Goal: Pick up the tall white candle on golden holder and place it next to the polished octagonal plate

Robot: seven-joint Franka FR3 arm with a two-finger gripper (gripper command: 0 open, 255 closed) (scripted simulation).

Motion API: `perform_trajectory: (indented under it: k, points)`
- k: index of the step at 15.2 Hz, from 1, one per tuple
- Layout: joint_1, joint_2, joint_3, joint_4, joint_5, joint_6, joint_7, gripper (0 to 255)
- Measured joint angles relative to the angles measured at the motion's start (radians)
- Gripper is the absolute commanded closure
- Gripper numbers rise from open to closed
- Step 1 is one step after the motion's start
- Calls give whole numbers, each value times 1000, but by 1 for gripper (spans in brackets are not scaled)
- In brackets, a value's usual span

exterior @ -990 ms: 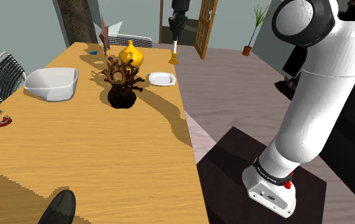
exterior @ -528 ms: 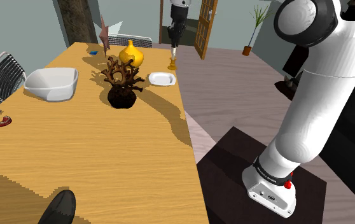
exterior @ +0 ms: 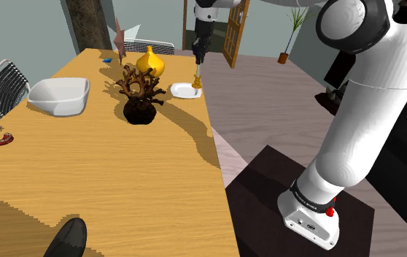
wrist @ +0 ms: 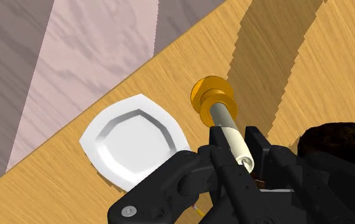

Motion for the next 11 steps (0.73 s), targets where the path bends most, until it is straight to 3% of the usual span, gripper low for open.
perform_trajectory:
  k: [11]
  points:
    - [0, 10, 0, -133, 1, 143, -4, 255]
